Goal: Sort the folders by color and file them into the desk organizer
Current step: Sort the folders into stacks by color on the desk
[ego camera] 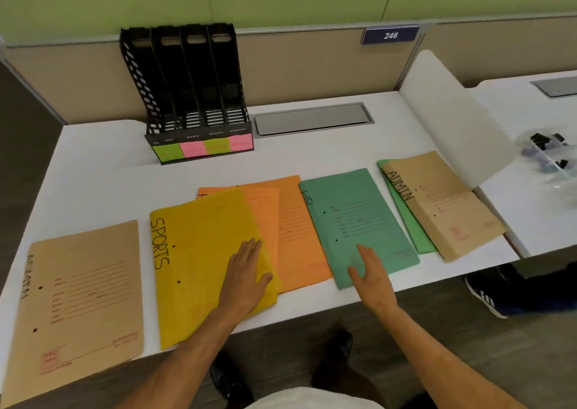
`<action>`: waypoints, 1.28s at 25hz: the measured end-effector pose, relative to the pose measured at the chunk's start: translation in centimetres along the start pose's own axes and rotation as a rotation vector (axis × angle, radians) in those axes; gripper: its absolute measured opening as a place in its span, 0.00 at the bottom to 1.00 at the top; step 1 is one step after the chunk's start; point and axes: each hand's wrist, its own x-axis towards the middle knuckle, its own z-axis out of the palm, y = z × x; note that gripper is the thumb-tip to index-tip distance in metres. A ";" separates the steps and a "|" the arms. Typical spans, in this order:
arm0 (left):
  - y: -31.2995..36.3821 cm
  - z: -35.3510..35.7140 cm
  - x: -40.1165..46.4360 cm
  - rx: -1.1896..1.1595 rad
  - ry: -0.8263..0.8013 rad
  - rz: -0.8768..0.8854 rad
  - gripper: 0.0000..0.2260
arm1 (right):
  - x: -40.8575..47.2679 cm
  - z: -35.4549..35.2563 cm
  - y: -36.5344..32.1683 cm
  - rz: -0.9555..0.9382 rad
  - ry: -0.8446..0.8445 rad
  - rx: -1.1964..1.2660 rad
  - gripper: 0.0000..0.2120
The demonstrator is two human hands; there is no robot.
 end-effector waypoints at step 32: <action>15.5 12.8 9.6 0.309 -0.472 -0.043 0.40 | 15.6 -13.3 13.0 0.097 -0.206 -0.568 0.20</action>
